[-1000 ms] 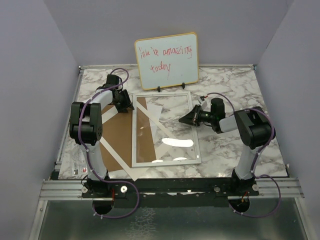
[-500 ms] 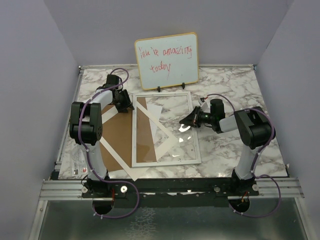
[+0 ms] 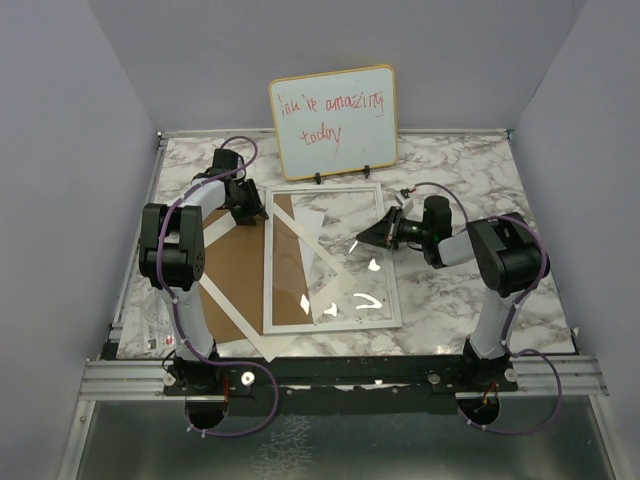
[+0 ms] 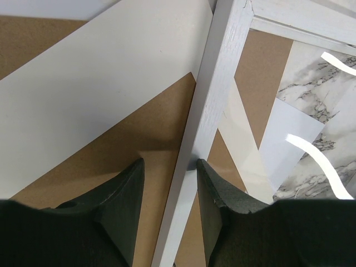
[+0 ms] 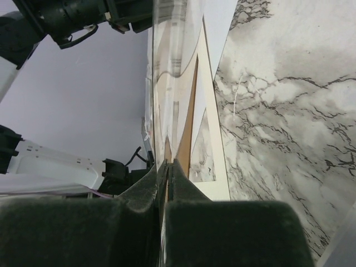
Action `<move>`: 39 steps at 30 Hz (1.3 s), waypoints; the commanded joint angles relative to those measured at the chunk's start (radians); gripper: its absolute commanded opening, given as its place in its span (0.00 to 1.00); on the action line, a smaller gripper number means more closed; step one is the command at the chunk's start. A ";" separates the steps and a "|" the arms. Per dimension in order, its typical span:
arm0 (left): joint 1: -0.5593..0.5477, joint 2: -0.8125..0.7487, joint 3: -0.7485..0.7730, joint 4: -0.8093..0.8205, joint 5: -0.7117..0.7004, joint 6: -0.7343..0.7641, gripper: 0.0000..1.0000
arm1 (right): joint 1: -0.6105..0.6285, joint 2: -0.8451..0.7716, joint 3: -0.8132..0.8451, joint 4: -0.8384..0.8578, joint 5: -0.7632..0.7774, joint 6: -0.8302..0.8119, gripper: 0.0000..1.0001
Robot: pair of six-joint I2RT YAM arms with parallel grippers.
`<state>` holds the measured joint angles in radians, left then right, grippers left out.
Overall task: Put the photo into the frame
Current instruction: Place the photo frame item in the photo frame.
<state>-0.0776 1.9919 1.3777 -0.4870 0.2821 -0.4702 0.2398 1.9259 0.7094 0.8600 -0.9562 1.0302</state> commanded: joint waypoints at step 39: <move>-0.008 0.087 -0.023 -0.002 0.010 0.013 0.44 | 0.009 0.075 0.001 0.014 -0.005 -0.023 0.02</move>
<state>-0.0757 1.9957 1.3804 -0.4873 0.2886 -0.4702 0.2424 1.9728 0.6975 0.9401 -0.9867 1.0592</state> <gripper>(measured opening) 0.442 0.016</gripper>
